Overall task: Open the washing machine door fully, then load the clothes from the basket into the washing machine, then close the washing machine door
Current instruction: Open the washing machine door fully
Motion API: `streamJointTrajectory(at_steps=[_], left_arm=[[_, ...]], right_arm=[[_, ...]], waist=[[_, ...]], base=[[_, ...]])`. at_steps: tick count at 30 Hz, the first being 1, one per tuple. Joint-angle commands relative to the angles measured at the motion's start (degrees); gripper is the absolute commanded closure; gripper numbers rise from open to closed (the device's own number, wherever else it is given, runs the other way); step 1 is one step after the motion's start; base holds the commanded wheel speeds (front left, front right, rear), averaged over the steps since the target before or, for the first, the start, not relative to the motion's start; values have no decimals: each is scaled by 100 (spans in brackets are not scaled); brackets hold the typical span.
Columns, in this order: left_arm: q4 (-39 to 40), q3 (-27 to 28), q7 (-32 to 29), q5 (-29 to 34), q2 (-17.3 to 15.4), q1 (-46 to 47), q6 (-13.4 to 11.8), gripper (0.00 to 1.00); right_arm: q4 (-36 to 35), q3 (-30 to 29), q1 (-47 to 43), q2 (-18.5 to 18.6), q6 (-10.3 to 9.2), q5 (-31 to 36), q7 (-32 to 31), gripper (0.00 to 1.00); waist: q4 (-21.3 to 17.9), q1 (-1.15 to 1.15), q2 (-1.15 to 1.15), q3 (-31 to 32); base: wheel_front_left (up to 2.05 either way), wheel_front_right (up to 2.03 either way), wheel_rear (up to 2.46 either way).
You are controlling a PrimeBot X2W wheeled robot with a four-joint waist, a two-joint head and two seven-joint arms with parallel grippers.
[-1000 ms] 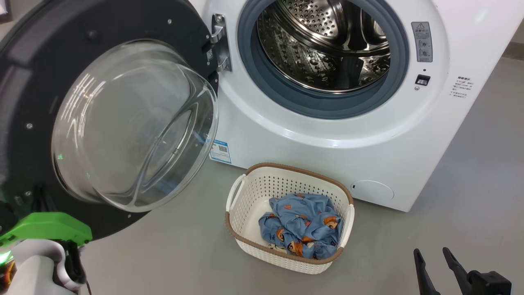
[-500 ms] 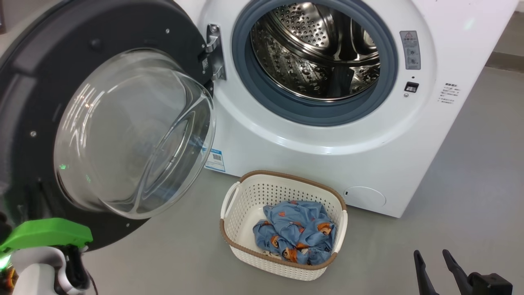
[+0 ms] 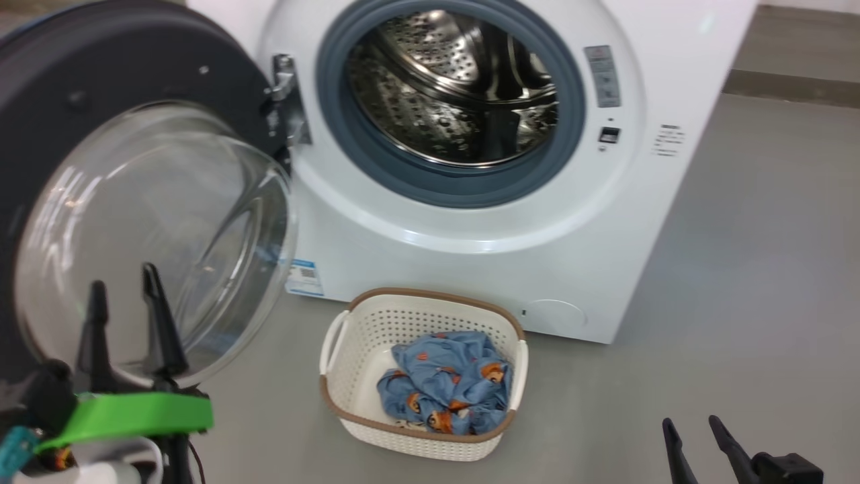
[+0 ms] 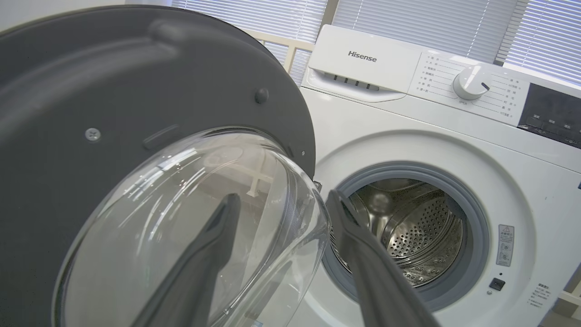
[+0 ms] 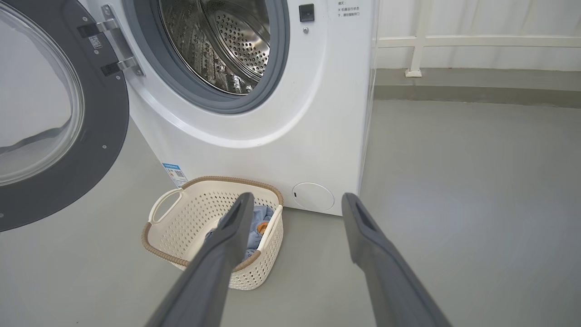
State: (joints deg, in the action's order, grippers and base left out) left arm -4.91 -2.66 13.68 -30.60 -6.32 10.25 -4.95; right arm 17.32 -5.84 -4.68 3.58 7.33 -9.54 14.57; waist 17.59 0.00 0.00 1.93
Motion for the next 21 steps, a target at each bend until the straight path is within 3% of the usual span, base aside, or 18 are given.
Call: streamJointTrajectory(at_steps=[1,14,21], left_arm=[[217,131,6,57,-105,30,54,0],[-220,-302,36,78,-255,-728,650,0],[-676,-383,86,123,-313,-878,856,0]], right_arm=[[-123,206,202,54,16,-6,43,0],[-273,595,348,60,16,-29,43,0],[-362,630,393,102,16,-35,43,0]], waist=[[-253,0,0,-15],[-1189,0,0,-112],[-1421,0,0,-132]], base=[[0,0,0],[0,0,0],[0,0,0]])
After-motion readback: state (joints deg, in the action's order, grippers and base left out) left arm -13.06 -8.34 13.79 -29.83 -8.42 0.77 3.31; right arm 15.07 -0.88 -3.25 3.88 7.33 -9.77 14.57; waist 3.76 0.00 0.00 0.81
